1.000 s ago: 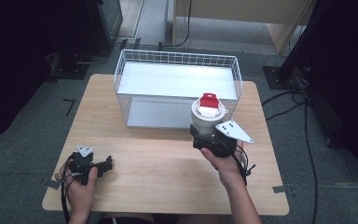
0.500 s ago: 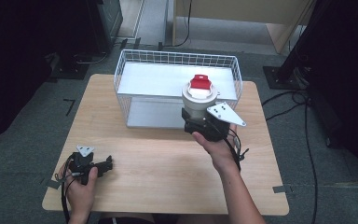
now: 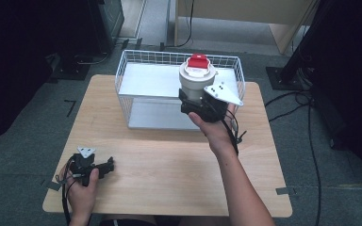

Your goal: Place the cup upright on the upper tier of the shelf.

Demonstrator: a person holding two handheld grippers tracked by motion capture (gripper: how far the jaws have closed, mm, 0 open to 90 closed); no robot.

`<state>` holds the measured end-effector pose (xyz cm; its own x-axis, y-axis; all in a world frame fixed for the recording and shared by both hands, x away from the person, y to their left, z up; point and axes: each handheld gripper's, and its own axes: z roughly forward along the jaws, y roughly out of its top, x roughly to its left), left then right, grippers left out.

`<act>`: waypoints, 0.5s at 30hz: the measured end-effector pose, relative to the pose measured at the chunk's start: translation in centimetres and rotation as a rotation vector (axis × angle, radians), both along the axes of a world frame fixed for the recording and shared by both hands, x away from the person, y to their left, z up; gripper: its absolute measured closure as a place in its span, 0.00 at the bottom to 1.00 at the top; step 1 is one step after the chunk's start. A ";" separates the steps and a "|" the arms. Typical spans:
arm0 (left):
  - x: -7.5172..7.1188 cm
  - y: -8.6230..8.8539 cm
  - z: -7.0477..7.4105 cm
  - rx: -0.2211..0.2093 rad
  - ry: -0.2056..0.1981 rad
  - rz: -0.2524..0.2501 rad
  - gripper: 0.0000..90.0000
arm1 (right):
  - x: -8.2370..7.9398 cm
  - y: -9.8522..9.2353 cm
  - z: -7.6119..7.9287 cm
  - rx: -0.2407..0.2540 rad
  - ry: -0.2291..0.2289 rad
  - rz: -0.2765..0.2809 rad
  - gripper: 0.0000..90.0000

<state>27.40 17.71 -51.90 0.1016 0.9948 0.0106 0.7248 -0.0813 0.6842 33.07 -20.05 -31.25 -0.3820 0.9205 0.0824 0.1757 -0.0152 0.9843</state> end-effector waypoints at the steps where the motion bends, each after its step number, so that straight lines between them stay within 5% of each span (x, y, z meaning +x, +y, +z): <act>1: 0.0 0.0 0.0 0.000 0.000 0.000 0.00 | 0.4 0.1 0.1 0.003 -0.003 -0.002 0.12; 5: 0.0 0.0 0.0 0.000 0.000 0.000 0.00 | 1.5 0.3 0.1 0.028 -0.010 -0.001 0.12; 15: 0.0 0.0 0.0 -0.001 -0.001 0.001 0.00 | 5.0 2.0 0.1 0.000 0.003 -0.018 0.12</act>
<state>27.40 17.70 -51.91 0.1009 0.9948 0.0095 0.7242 -0.0800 0.6850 38.09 -18.08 -31.16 -0.3653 0.9271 0.0838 0.1788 -0.0184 0.9837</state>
